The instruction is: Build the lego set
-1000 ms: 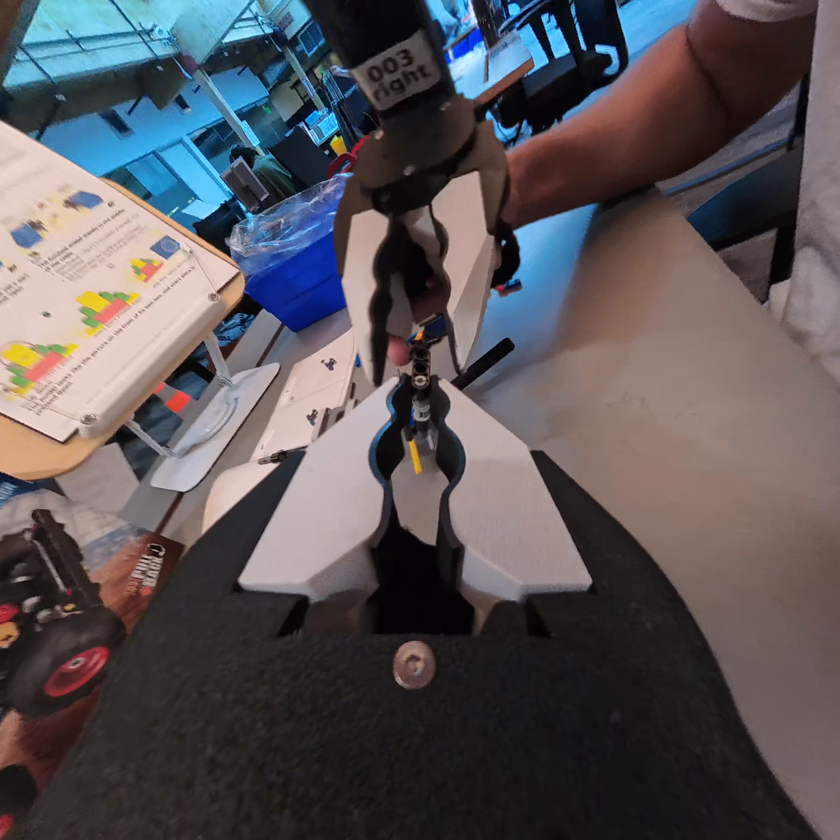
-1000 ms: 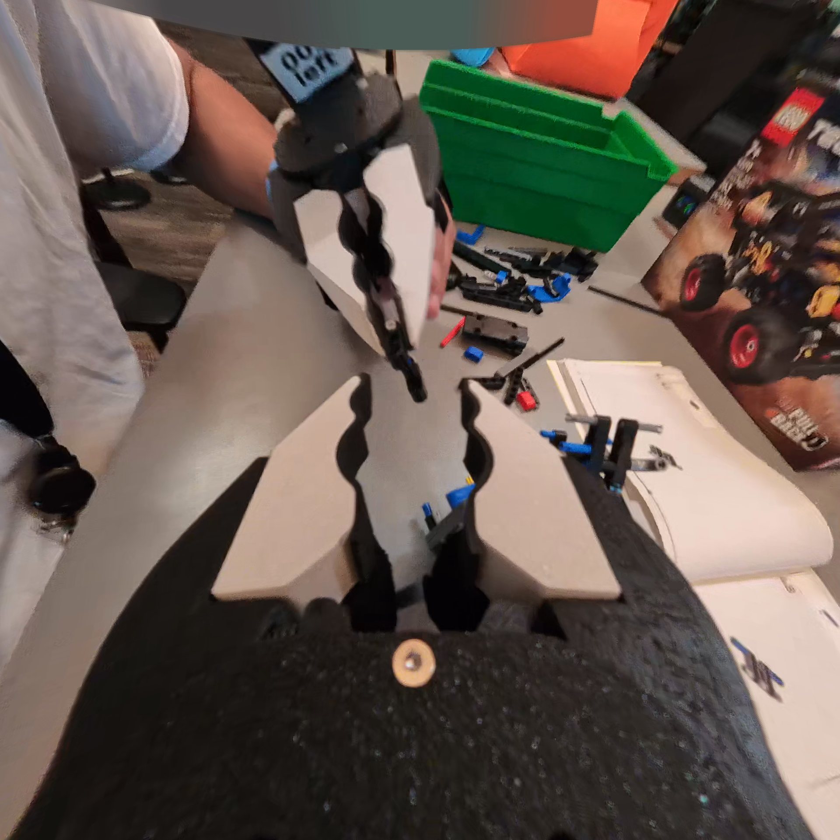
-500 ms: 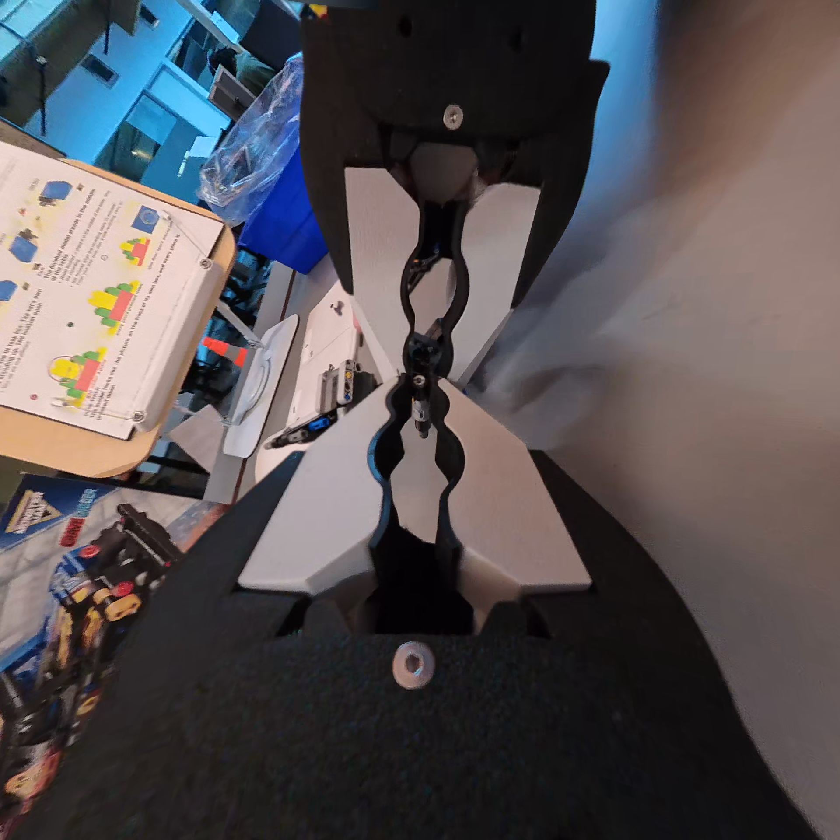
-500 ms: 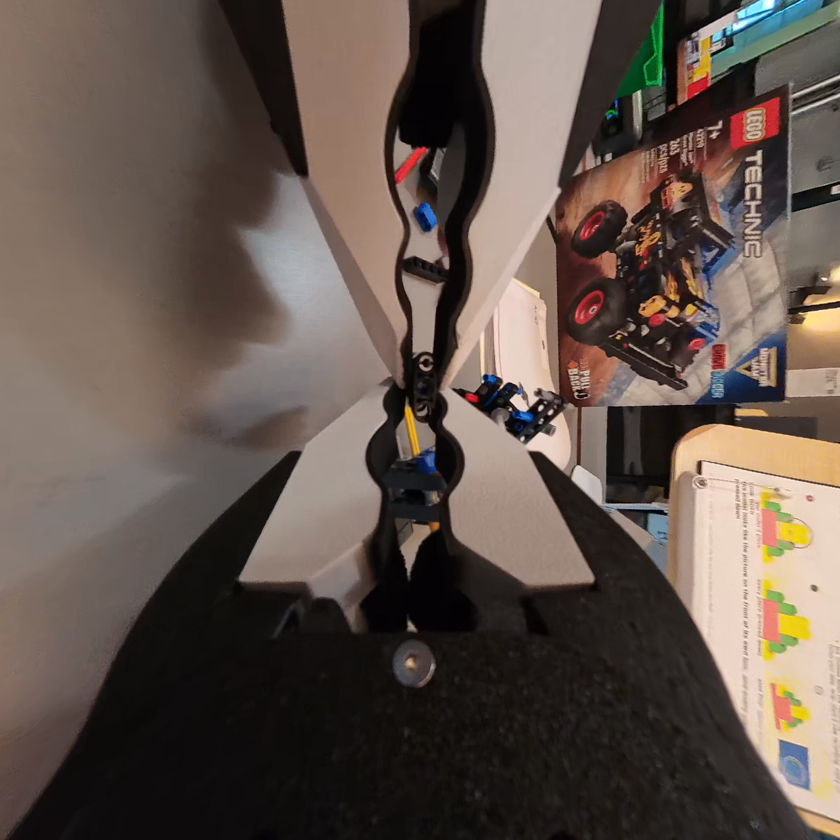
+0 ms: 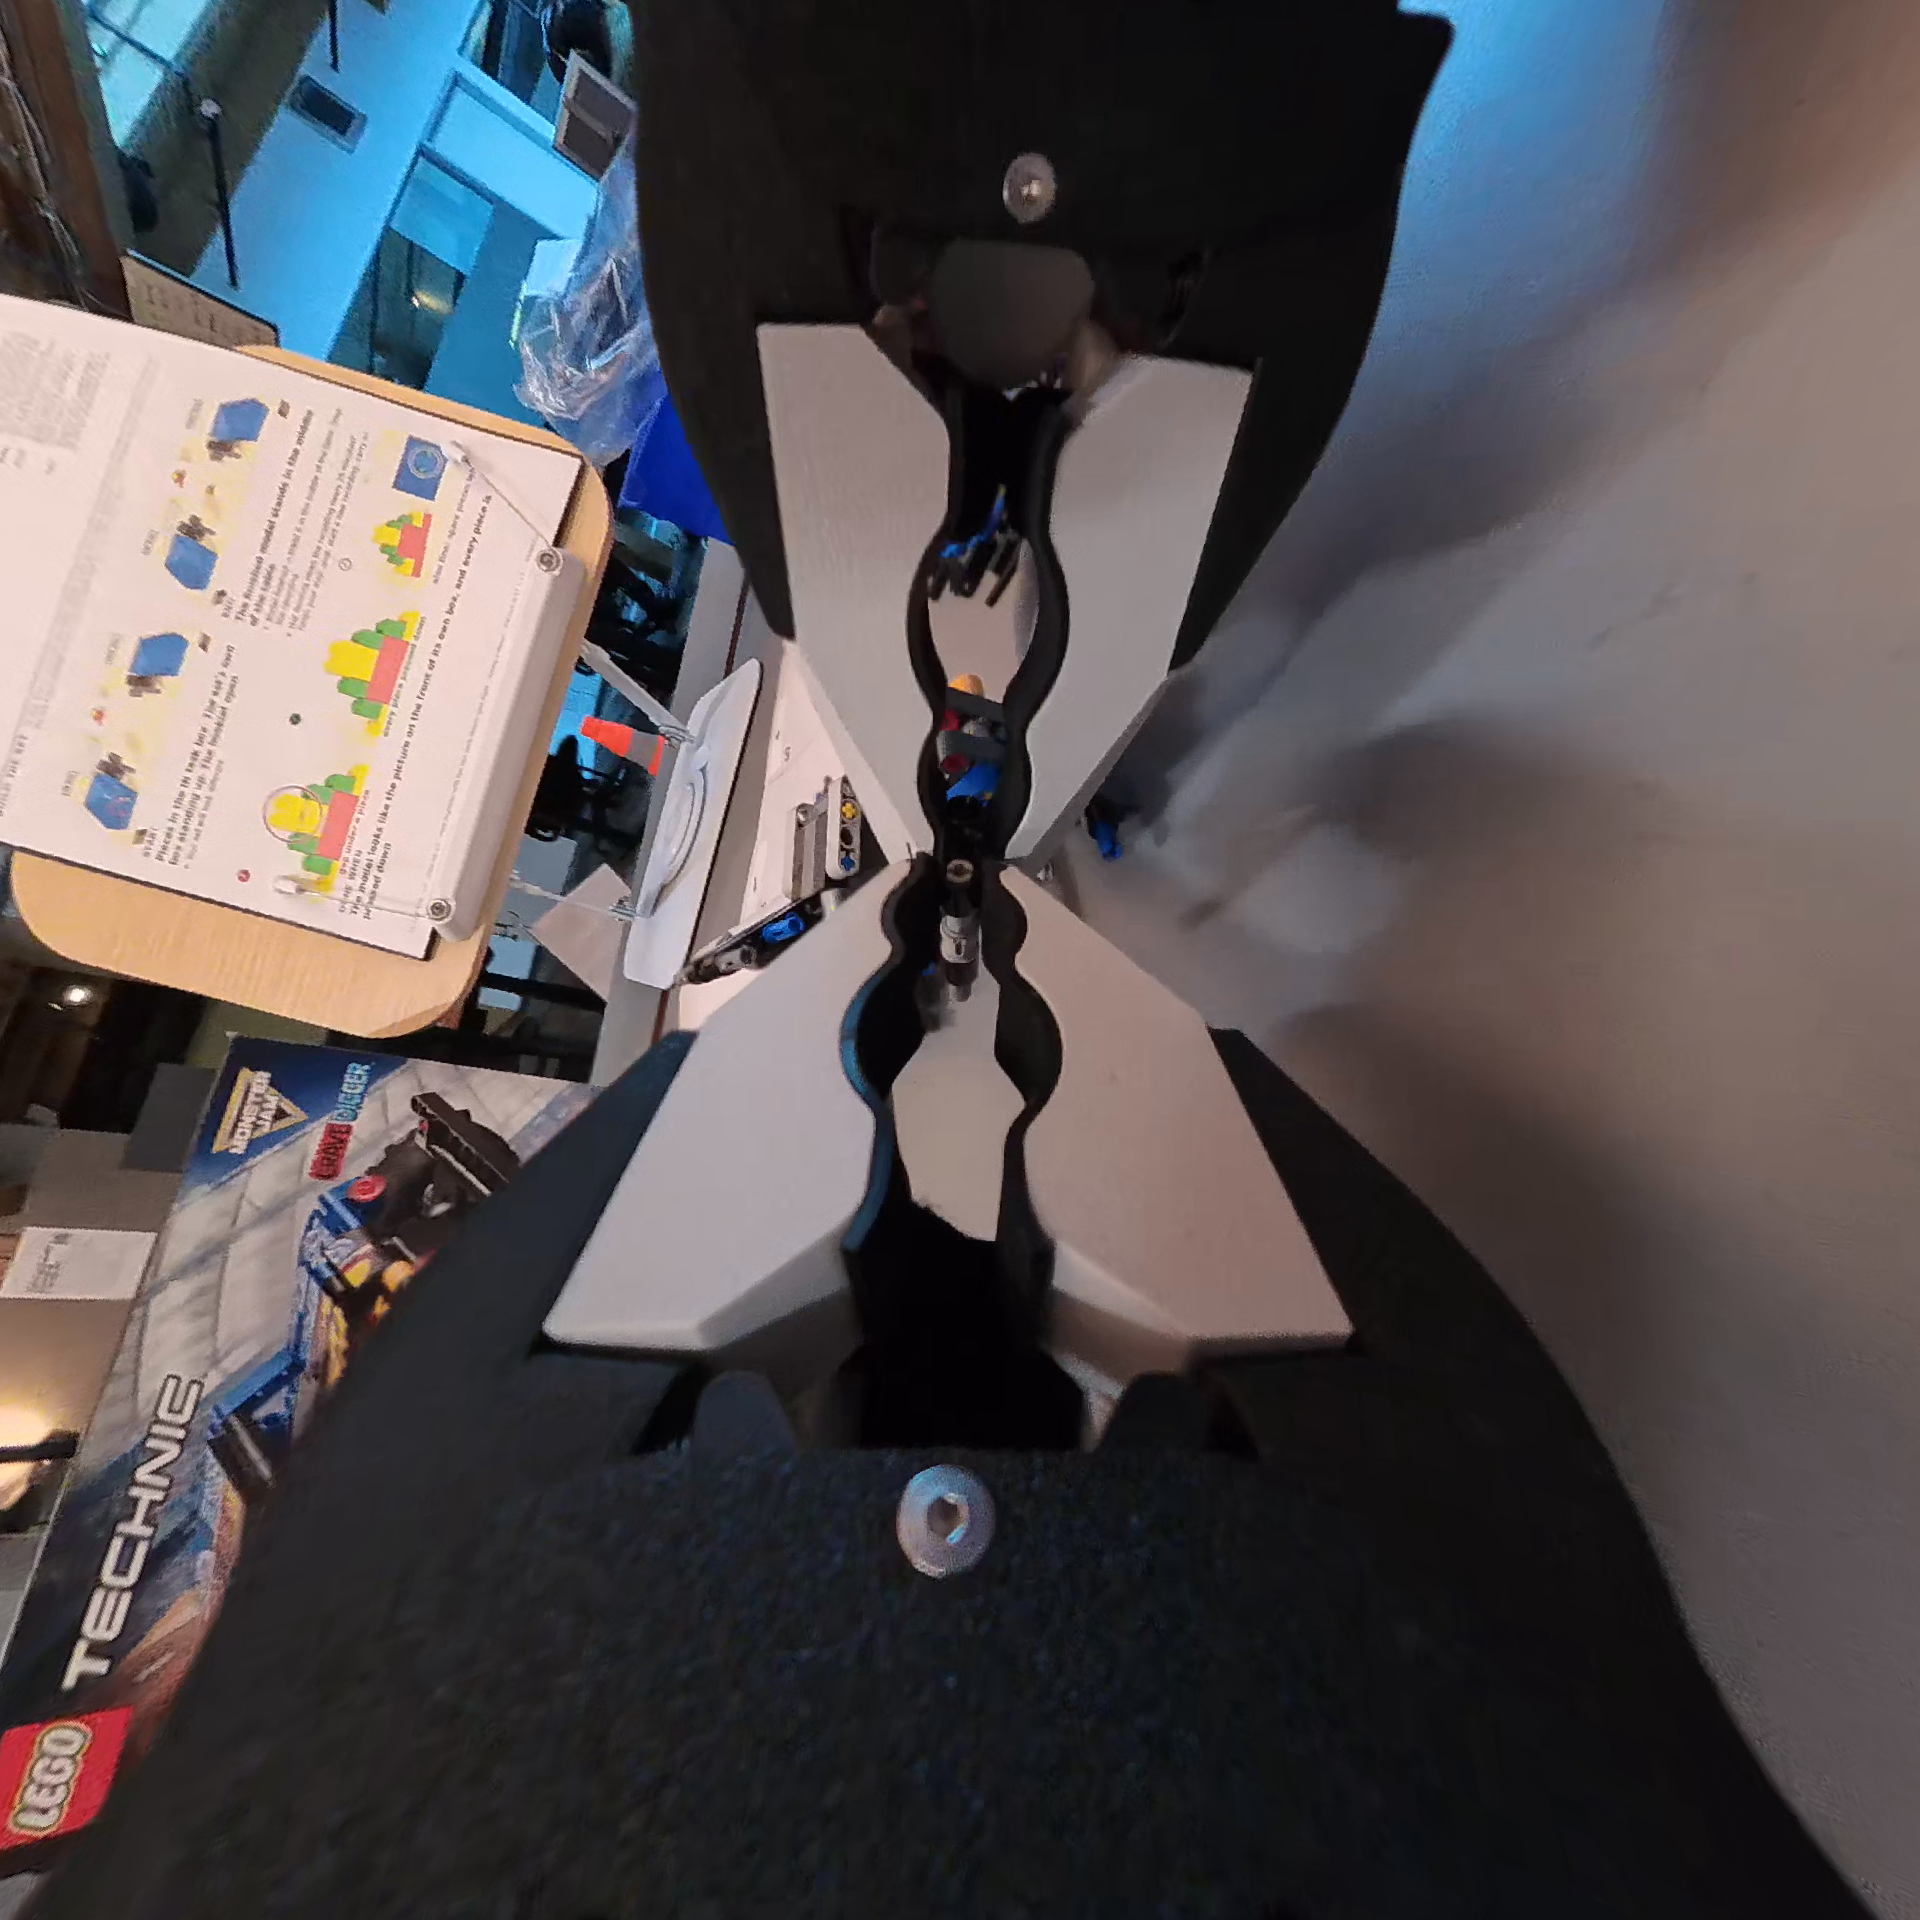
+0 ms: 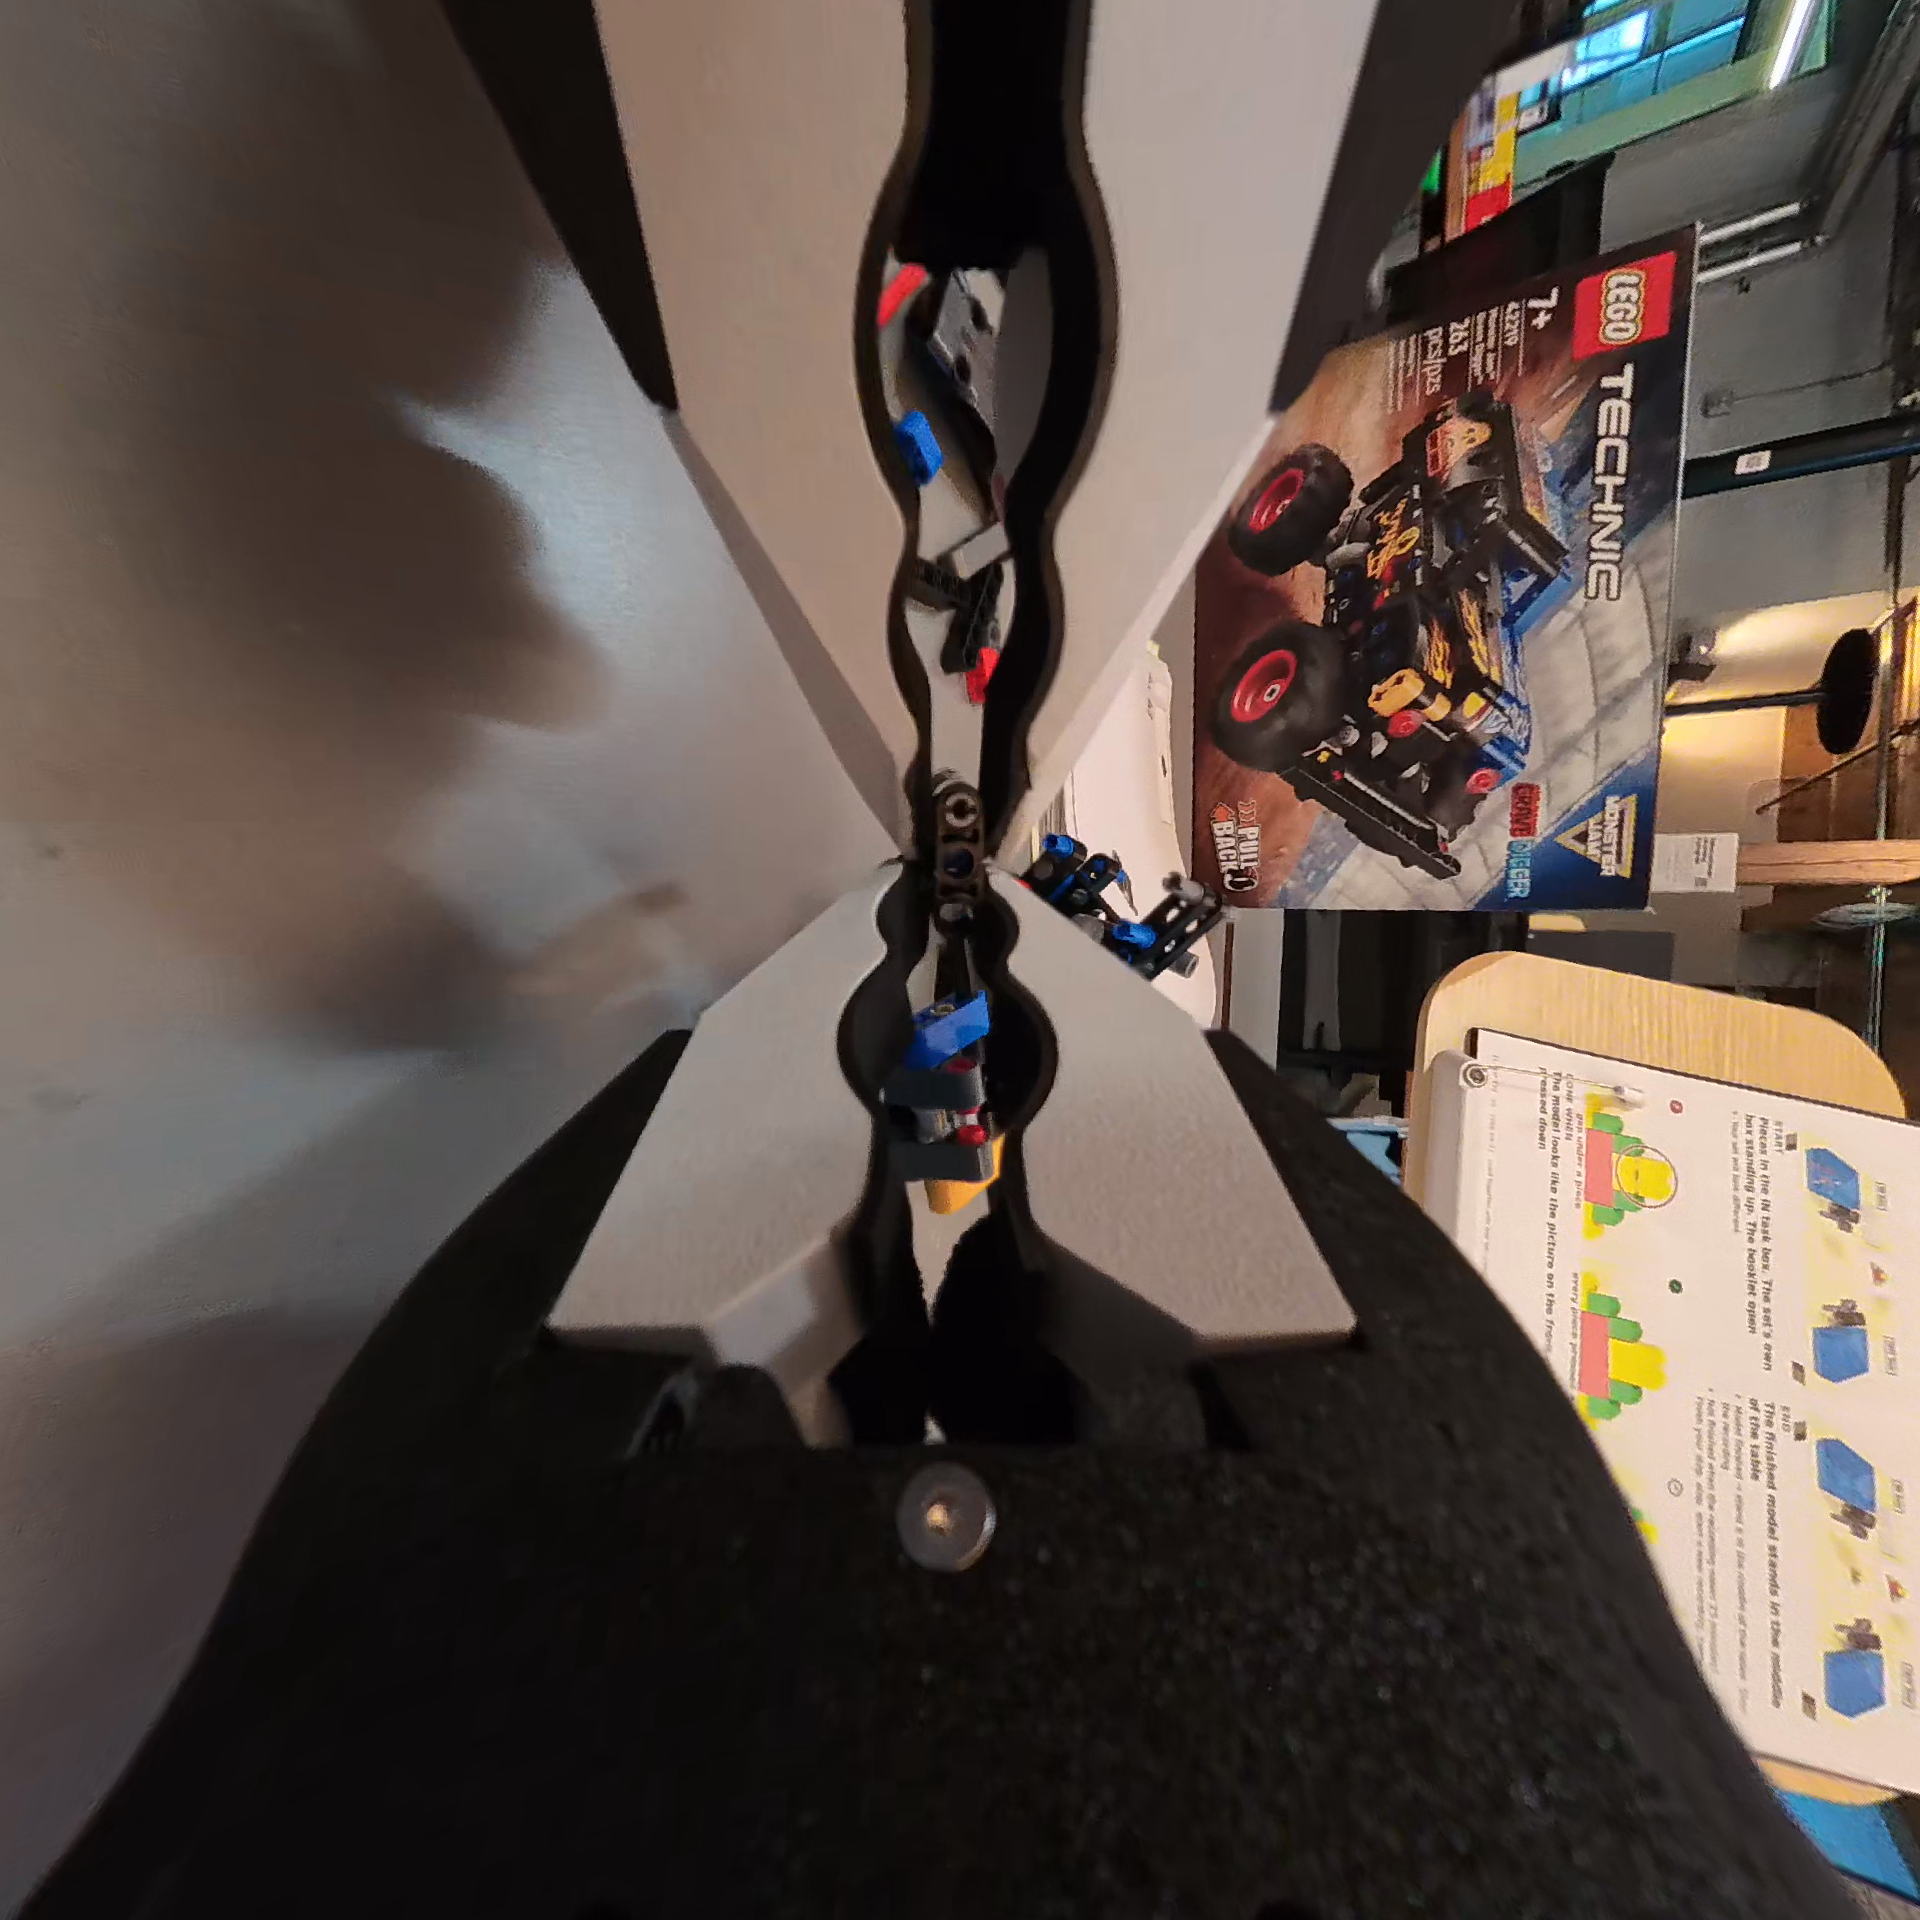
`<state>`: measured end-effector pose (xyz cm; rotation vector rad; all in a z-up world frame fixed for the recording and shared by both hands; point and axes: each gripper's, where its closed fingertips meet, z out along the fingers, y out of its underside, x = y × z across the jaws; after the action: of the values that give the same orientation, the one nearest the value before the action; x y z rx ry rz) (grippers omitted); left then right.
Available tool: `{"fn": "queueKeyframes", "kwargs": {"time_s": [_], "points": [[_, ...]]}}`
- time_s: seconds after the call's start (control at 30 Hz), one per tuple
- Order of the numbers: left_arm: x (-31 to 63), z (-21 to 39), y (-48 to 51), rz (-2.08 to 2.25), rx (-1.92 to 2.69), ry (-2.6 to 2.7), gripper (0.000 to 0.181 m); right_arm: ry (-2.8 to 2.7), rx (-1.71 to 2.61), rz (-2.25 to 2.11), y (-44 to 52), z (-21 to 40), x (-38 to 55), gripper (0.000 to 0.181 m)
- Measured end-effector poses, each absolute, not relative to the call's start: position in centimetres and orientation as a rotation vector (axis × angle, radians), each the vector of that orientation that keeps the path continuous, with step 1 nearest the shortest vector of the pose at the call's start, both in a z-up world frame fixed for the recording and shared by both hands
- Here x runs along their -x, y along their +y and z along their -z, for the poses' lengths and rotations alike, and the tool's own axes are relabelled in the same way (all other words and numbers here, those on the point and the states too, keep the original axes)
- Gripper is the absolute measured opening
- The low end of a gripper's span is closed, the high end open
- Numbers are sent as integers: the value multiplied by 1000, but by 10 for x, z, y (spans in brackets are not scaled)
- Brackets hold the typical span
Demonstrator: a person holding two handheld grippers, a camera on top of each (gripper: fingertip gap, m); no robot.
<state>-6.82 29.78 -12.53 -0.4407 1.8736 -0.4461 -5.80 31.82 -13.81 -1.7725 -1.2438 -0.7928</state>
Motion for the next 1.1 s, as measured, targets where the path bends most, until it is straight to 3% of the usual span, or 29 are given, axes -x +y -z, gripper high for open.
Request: {"fn": "queueKeyframes", "kwargs": {"time_s": [0.13, 0.23, 0.4, 0.53, 0.73, 0.97, 1.1], "points": [[71, 125, 295, 561, 495, 1892, 7, -1272, 1719, 795, 318, 136, 59, 6], [75, 113, 302, 704, 585, 1881, 25, -1275, 1708, 801, 318, 136, 55, 6], [73, 132, 310, 679, 609, 1962, 32, -1247, 1702, 723, 318, 134, 59, 6], [73, 135, 304, 614, 523, 1949, 15, -1204, 1724, 520, 312, 130, 74, 6], [77, 124, 302, 770, 594, 1969, 8, -1011, 1833, 134, 308, 122, 81, 7], [78, 135, 303, 648, 493, 1996, 4, -1097, 1787, 215, 303, 122, 80, 14], [79, 134, 301, 665, 486, 2000, 5, -1159, 1756, 276, 301, 126, 82, 8]]}}
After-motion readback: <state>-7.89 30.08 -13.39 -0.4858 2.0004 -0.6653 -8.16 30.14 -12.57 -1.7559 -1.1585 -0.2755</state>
